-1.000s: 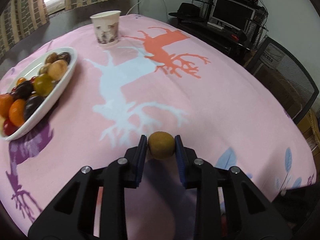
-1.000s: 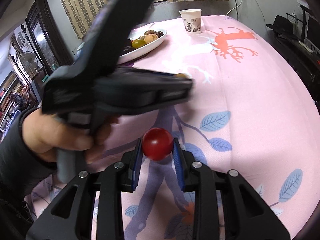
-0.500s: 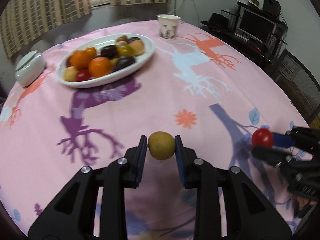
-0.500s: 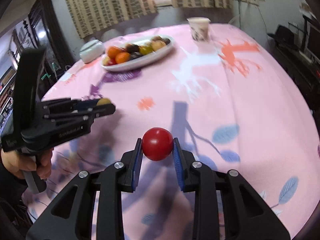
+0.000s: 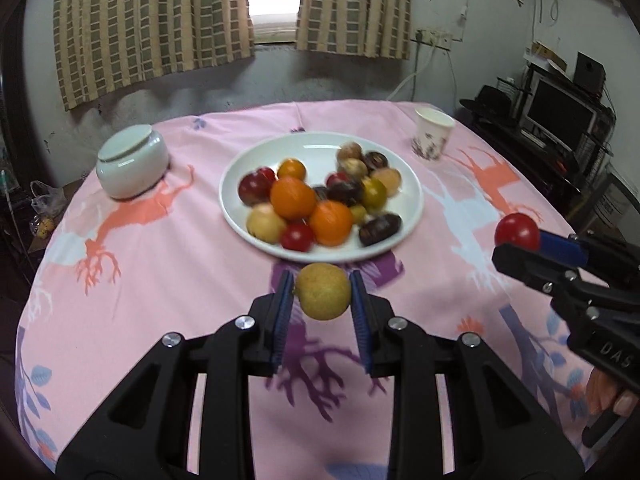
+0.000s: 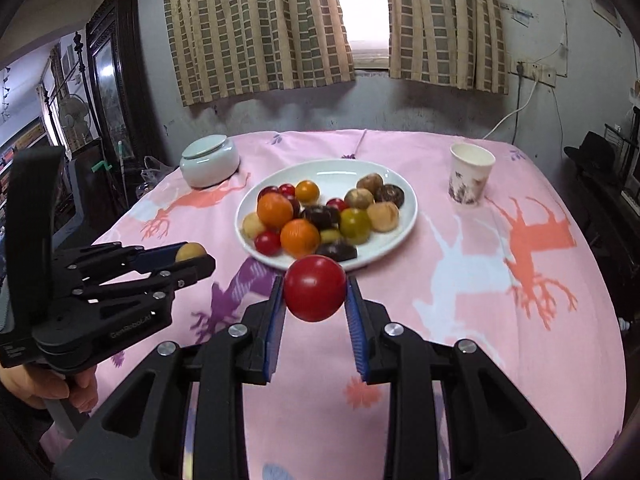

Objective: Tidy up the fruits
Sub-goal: 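Carry the tan fruit and red tomato onto the plate and open both tools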

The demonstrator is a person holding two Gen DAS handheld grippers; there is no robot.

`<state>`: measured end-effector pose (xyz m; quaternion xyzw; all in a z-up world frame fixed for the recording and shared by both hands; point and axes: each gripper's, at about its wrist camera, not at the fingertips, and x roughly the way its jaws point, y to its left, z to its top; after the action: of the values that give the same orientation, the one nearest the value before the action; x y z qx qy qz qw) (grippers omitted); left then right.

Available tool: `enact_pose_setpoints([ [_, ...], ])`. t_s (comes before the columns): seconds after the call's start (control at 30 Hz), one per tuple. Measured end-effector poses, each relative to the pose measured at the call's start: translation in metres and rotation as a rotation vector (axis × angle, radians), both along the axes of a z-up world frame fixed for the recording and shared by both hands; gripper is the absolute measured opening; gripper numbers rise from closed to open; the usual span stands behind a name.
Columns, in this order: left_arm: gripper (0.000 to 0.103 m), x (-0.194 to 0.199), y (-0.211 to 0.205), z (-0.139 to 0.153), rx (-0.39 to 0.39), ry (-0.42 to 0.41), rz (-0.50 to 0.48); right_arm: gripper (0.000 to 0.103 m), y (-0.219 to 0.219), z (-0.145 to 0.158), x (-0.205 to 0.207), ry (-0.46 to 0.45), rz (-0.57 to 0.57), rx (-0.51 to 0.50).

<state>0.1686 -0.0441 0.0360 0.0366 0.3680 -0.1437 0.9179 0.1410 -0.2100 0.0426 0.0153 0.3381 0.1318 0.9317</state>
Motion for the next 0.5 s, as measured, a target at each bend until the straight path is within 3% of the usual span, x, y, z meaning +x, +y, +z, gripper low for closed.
enact_pose_setpoints([
  [0.2,0.029,0.055,0.005,0.003,0.011,-0.027,0.073,0.03,0.017,-0.001,0.057,-0.031,0.008,-0.068],
  [0.5,0.029,0.117,0.002,-0.015,0.047,-0.008,0.128,0.03,0.034,-0.025,0.121,-0.045,0.011,-0.132],
])
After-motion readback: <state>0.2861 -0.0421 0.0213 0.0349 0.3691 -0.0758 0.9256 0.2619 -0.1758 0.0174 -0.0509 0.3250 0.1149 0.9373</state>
